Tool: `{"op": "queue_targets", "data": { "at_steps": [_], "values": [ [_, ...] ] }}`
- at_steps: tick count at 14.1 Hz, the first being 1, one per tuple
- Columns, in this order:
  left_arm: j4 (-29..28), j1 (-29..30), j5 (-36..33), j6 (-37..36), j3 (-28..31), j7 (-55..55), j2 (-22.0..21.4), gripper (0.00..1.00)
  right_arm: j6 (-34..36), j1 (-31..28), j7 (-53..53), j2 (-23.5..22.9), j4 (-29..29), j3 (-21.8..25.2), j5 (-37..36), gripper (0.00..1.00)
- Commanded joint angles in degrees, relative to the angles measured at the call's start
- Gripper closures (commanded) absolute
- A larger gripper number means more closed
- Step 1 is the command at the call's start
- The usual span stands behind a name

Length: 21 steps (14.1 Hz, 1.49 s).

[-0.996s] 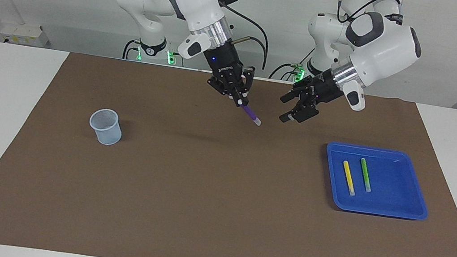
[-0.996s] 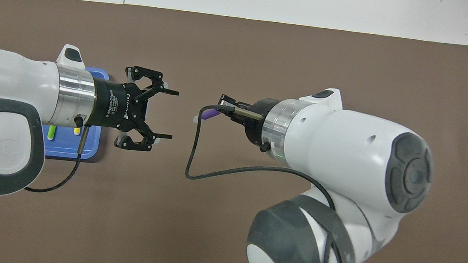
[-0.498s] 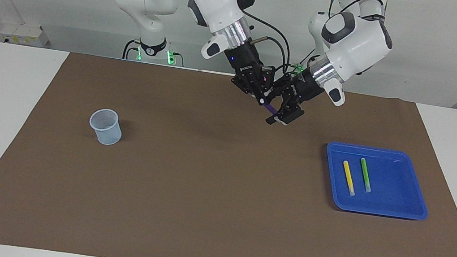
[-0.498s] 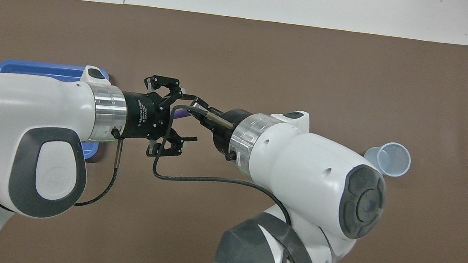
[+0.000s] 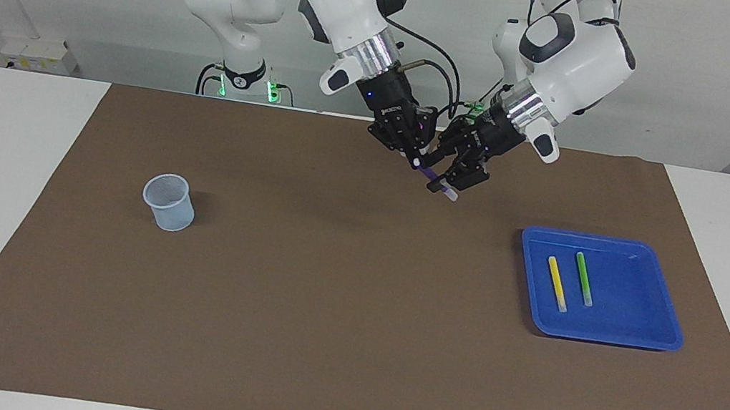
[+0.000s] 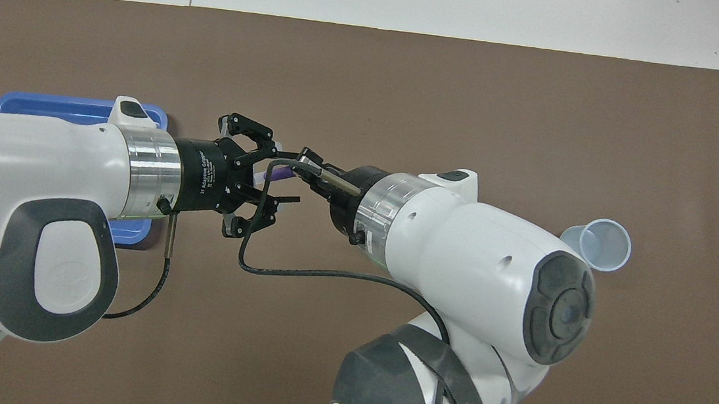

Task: Right arm passes pens to left for tray arrangement
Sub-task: 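Close the left gripper on the purple pen held by the right gripper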

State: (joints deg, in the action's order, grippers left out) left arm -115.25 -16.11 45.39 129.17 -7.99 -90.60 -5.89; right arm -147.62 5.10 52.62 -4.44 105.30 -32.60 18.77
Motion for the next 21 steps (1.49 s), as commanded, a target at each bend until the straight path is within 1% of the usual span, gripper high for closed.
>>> {"op": "queue_targets", "data": {
  "at_steps": [1, 2, 3, 6, 7, 8, 9, 10, 13, 16, 17, 18, 19, 21],
  "values": [
    [-2.17, 0.11, 0.75, 0.03, 0.26, 1.74, -1.93, 0.65, -1.53, -0.36, -1.29, -0.13, 0.61, -0.27, 1.27, 1.0],
    [-2.25, 0.11, 0.75, 0.03, 0.26, 1.83, -2.02, 0.59, -1.53, -0.36, -1.29, -0.13, 0.61, -0.27, 1.27, 1.0],
    [-2.95, 0.11, 0.75, 0.38, 0.26, 1.83, -2.28, 0.58, -1.53, -0.36, -1.29, -0.13, 0.61, -0.27, 1.27, 1.0],
    [-4.36, 0.02, 0.75, 1.0, 0.26, 2.0, -3.08, 0.58, -1.53, -0.44, -1.29, -0.13, 0.61, -0.27, 1.27, 1.0],
    [-4.37, 0.11, 0.75, 0.82, 0.26, 1.83, -3.08, 0.62, -1.53, -0.44, -1.29, -0.13, 0.61, -0.27, 1.27, 1.0],
    [-4.28, 0.11, 0.75, 0.47, 0.26, 1.83, -3.08, 0.77, -1.53, -0.44, -1.29, -0.13, 0.61, -0.27, 1.27, 1.0],
    [-4.28, 0.02, 0.75, 0.38, 0.26, 1.83, -3.08, 0.99, -1.53, -0.44, -1.29, -0.13, 0.52, -0.27, 1.27, 1.0],
    [-4.28, 0.02, 0.67, 0.21, 0.26, 2.18, -3.08, 1.0, -1.53, -0.53, -1.29, -0.13, 0.61, -0.27, 1.27, 1.0],
    [-4.28, 0.2, 0.67, -0.4, 0.26, 4.72, -3.43, 1.0, -1.53, -0.62, -1.29, -0.13, 0.52, -0.27, 1.27, 1.0],
    [-4.01, 0.2, 0.67, -1.37, 0.26, 4.9, -3.52, 1.0, -1.45, -0.8, -1.2, -0.22, 0.43, -0.27, 1.27, 1.0],
    [-3.84, 0.2, 0.67, -1.64, 0.26, 4.9, -3.52, 1.0, -1.44, -0.8, -1.11, -0.22, 0.35, -0.27, 1.27, 0.97],
    [-3.75, 0.2, 0.58, -1.99, 0.43, 5.08, -3.43, 1.0, -1.36, -0.88, -1.03, -0.22, 0.34, -0.27, 1.27, 0.47],
    [-3.66, 0.2, 0.66, -2.16, 0.52, 5.17, -3.52, 1.0, -1.18, -0.88, -1.03, -0.22, 0.34, -0.27, 1.19, 0.0],
    [-3.66, 0.37, 0.49, -2.17, 0.7, 5.25, -3.52, 1.0, -0.48, -0.97, -1.29, -0.13, 0.26, -0.27, 1.27, 0.0]
  ]
}}
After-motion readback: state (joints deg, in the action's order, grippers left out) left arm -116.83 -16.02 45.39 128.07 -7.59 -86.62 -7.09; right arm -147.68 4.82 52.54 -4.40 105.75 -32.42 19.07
